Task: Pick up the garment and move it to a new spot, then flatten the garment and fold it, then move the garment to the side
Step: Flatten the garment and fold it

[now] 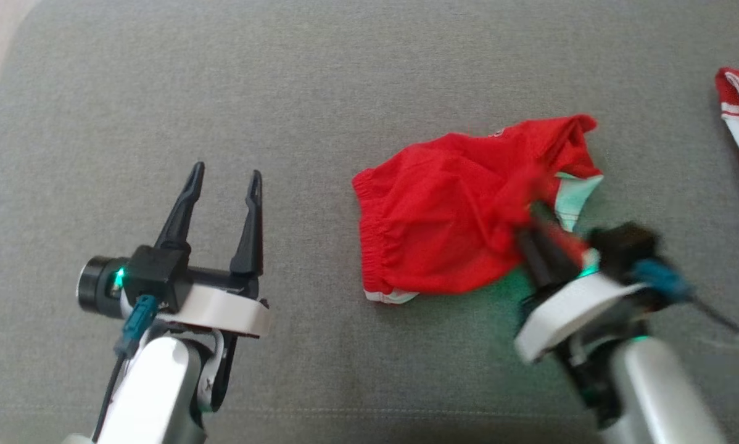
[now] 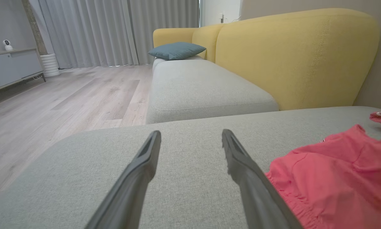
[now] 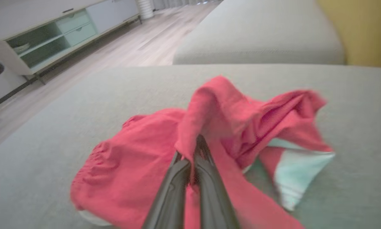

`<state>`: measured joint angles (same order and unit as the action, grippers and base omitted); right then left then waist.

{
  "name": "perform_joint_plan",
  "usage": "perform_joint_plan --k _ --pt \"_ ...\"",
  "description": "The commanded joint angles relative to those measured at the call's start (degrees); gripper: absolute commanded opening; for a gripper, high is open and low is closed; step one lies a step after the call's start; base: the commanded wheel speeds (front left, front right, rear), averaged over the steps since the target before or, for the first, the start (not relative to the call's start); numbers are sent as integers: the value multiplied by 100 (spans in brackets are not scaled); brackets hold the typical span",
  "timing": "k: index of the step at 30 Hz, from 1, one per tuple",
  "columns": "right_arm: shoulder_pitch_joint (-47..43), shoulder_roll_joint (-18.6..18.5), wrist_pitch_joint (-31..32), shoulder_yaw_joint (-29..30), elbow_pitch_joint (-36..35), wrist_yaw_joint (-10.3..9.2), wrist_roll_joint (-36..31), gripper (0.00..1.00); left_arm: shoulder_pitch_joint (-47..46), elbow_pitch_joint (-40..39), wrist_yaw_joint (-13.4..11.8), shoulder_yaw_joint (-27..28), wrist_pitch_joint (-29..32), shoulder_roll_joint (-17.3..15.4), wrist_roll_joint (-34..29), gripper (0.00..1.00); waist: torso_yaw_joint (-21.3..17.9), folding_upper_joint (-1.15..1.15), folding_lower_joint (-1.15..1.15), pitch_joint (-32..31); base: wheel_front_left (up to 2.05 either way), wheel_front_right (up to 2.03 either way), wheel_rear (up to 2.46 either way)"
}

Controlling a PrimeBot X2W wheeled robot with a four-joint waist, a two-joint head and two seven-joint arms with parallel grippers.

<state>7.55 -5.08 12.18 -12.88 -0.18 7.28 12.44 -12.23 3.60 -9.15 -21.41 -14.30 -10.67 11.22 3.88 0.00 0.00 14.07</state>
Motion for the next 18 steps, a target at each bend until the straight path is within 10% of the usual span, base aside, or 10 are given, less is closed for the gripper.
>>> perform_joint_plan --k 1,4,6,7,18 --pt "115 57 24 -250 -53 21 -20 0 -235 -155 15 212 -69 -56 -46 100 41 0 0 4 0 0 0" --pt "152 130 12 -563 402 21 42 14 -258 -121 56 183 -70 -5 -65 100 123 0 0 10 0 0 0" --pt "185 161 -67 -669 640 21 106 82 -258 -114 67 189 -70 15 -76 100 146 0 0 11 0 0 0" --pt "205 171 -114 -700 740 21 114 100 -252 -116 70 196 -70 21 -82 100 151 0 0 12 0 0 0" --pt "209 24 -1152 -794 288 21 328 100 -93 -103 42 322 -70 22 -144 100 -22 0 0 -129 0 0 0"
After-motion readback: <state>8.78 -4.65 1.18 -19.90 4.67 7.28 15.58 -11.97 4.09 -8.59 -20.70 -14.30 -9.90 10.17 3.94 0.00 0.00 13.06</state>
